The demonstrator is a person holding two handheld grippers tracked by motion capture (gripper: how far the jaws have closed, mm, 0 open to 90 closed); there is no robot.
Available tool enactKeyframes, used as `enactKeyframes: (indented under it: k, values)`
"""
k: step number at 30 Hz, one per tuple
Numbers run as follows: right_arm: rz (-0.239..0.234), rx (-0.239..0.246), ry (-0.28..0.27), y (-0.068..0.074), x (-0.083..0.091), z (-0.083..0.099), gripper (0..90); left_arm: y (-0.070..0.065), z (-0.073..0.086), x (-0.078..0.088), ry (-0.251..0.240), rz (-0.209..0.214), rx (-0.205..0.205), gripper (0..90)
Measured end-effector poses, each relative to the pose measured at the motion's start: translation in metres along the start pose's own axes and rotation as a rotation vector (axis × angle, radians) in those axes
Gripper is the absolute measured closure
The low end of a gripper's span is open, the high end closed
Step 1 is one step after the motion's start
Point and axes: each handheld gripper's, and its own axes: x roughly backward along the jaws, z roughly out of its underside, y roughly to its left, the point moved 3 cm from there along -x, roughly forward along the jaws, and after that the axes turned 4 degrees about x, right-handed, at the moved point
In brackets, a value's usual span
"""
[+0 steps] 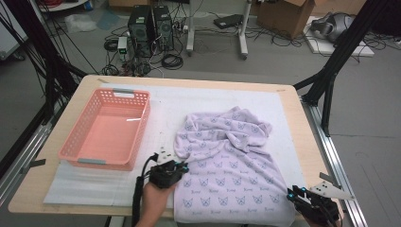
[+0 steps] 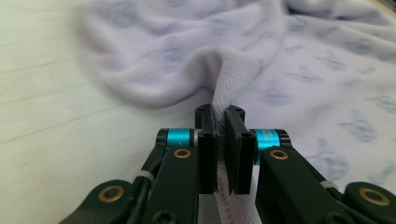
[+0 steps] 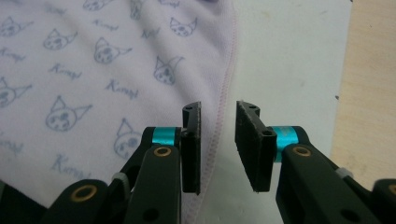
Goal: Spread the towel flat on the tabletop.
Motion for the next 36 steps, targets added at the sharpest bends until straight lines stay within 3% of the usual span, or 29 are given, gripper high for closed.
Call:
enactKeyframes:
  k: [3,5,7,12,15,19,23,26,27,28,29,32,36]
  values:
    - [-0.010,-0.004,-0.011,0.002,-0.005,-0.005,69.0,0.010,0.003,0.003,-0.012,-0.028,0.005,80.1]
    - [-0.019,0.002,-0.017,0.003,-0.008,-0.007,66.5,0.012,0.004,0.006,-0.032,0.006,0.018,68.9]
    - [-0.031,0.009,-0.024,0.004,-0.009,-0.007,62.5,0.010,0.004,0.010,-0.047,0.053,-0.010,61.6]
    - [-0.033,0.006,-0.031,0.002,-0.014,-0.009,54.0,0.007,0.007,0.020,-0.071,0.076,-0.027,49.8]
    - [-0.028,0.000,-0.017,0.000,-0.022,-0.011,49.9,0.006,0.012,0.022,-0.060,0.082,-0.028,47.0]
    - [-0.027,0.025,0.030,0.002,-0.031,-0.007,53.1,0.003,0.019,0.021,-0.035,0.098,-0.026,45.7]
    - [-0.029,-0.020,0.032,-0.004,-0.026,-0.005,73.1,-0.002,0.023,0.021,-0.015,0.108,-0.034,44.2]
    - [-0.057,-0.022,0.037,-0.006,-0.023,-0.003,83.8,-0.006,0.027,0.022,-0.001,0.121,-0.038,43.6]
    - [-0.054,-0.017,0.038,-0.005,-0.022,-0.003,83.6,-0.007,0.028,0.023,0.001,0.130,-0.033,43.8]
    - [-0.048,-0.015,0.035,-0.005,-0.021,-0.002,79.7,-0.008,0.029,0.023,0.008,0.134,-0.032,44.2]
    - [-0.031,-0.016,0.037,-0.004,-0.020,-0.001,69.4,-0.009,0.030,0.023,0.015,0.135,-0.037,44.7]
    - [-0.030,-0.006,0.038,-0.005,-0.017,0.001,61.3,-0.012,0.032,0.023,0.019,0.122,-0.052,45.2]
    - [-0.034,-0.008,0.057,-0.003,-0.013,0.003,62.6,-0.015,0.035,0.023,0.004,0.111,-0.076,43.2]
